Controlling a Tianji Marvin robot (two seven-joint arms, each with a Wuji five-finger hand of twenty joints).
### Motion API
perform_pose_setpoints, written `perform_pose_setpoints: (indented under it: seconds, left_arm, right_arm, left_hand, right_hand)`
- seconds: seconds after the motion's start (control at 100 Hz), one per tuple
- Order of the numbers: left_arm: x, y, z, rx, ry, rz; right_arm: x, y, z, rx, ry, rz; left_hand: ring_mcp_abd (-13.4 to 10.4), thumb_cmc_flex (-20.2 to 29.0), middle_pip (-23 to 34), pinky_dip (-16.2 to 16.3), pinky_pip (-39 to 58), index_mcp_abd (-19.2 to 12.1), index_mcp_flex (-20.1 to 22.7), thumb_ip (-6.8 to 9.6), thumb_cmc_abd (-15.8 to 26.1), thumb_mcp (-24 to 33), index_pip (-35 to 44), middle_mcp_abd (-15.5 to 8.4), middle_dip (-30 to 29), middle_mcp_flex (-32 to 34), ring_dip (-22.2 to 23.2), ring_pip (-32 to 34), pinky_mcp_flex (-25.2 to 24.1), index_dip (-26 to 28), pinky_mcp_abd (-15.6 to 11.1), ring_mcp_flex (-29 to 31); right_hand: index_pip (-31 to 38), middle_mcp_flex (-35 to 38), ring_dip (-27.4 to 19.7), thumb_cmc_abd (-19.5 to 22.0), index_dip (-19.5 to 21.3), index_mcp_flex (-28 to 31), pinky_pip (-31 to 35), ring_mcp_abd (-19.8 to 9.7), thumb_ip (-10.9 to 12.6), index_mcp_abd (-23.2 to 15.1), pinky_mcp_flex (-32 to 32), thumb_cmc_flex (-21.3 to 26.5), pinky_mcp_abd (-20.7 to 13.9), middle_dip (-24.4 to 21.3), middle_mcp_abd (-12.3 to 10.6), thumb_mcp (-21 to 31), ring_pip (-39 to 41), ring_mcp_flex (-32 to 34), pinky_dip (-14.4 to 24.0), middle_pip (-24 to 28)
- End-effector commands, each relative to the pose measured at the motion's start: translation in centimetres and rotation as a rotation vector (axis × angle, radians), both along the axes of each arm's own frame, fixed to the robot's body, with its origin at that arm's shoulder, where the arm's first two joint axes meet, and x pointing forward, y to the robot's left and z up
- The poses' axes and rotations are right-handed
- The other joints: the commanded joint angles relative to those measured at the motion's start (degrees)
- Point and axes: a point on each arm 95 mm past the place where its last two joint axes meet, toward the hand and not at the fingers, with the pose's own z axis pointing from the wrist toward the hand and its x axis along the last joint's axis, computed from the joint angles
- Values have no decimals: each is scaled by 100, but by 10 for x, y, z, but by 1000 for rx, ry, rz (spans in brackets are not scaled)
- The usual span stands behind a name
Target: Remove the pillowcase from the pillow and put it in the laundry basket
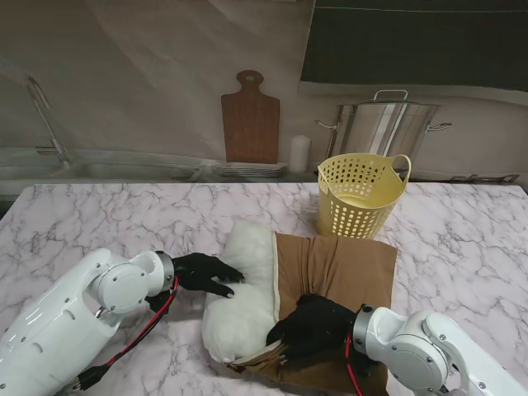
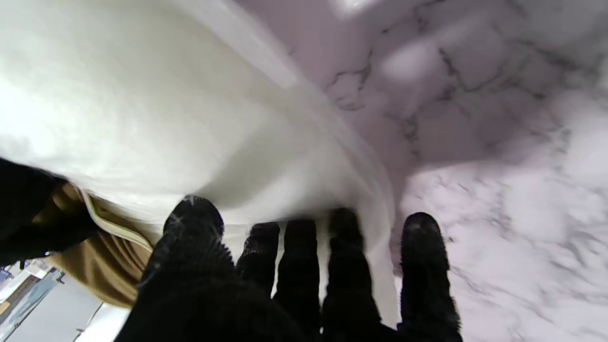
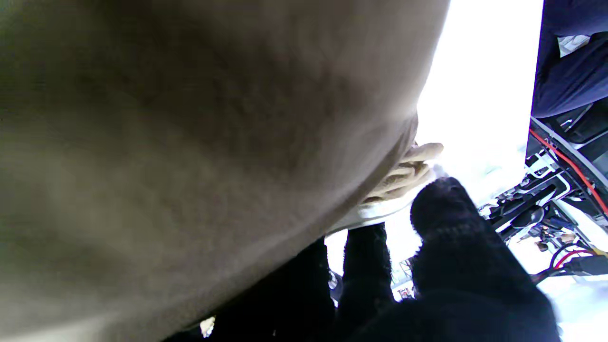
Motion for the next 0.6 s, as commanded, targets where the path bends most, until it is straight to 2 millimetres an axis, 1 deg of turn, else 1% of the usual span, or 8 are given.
perform_pose_setpoints:
  seconds: [0.0,0.14,0.29,0.35,0.4,0.43,0.51,0.59]
  left_arm:
    - [-3,9,0,10,-10,7]
    - [-11,7,15,-68,-95,11]
    - [-19,-8,23,-185,-137,2]
    - [-22,-14,23,-213,-129,-12]
    - [-24,-20,22,-232,-127,-19]
    - [-25,-23,21,-241,-124,-22]
    - [-26,-30,16,-248,-97,-36]
    - [-25,-35,7,-242,-53,-52]
  right_arm:
    - [-2,-8,-21,-38,52,-10]
    - [2,-5,-21,-18,43,-6]
    - [5,-3,-23,5,28,-12]
    - [6,-3,-24,8,24,-18]
    - [8,-2,-25,12,21,-26]
    - [8,-2,-26,14,21,-32]
    - [10,-3,-27,20,24,-48]
    - [11,-3,-29,32,28,-59]
  left_hand:
    - [921,280,-235,-29,-2664,204,-57,64,206,120,-98,772,-133,-115,-99,-58,14,-90,165,57]
    - [937,286,-224,-20,-2608,209,5,56,255,118,-75,794,-125,-60,-86,-35,41,-82,196,102]
    - [977,186,-206,6,-2507,225,51,36,340,79,-51,840,-104,12,-53,4,62,-65,213,153]
    - [972,96,-225,5,-2488,227,17,27,378,59,-63,854,-105,-26,-47,2,48,-65,206,137]
    - [989,-29,-275,-1,-2483,248,-21,18,416,34,-78,911,-120,-141,-47,-12,31,-66,213,97]
    - [997,-70,-316,-7,-2486,253,-60,17,423,38,-94,940,-134,-240,-50,-26,16,-69,217,63]
    - [1016,-178,-401,-43,-2529,277,-144,13,430,37,-128,988,-173,-463,-60,-59,-27,-74,199,-16]
    - [998,-258,-429,-80,-2578,313,-194,13,285,27,-148,975,-194,-570,-71,-80,-48,-76,180,-68]
  right_hand:
    - [-114,-221,112,222,-147,-167,1339,889,143,261,840,-132,1236,-143,353,-139,309,311,694,-125]
    - [-50,-406,8,250,-174,-154,1523,897,159,238,892,-195,1162,-320,387,-248,180,200,865,-263]
    - [-51,-504,-35,251,-178,-210,1615,909,159,275,945,-237,1130,-389,395,-284,129,154,939,-308]
    - [-112,-527,-48,249,-211,-298,1651,923,160,531,957,-239,1131,-420,410,-292,122,157,971,-314]
    - [-371,-525,-64,260,-394,-378,1697,945,152,1074,985,-162,1130,-484,432,-313,130,190,1025,-295]
    - [-443,-554,-69,270,-441,-435,1703,958,152,1231,993,-147,1126,-498,462,-323,129,186,1035,-295]
    - [-673,-637,-82,287,-630,-486,1719,982,159,1479,990,-134,1131,-550,501,-386,136,179,1074,-227]
    - [-738,-678,-87,291,-683,-536,1716,989,158,1551,987,-161,1123,-574,517,-419,136,167,1084,-211]
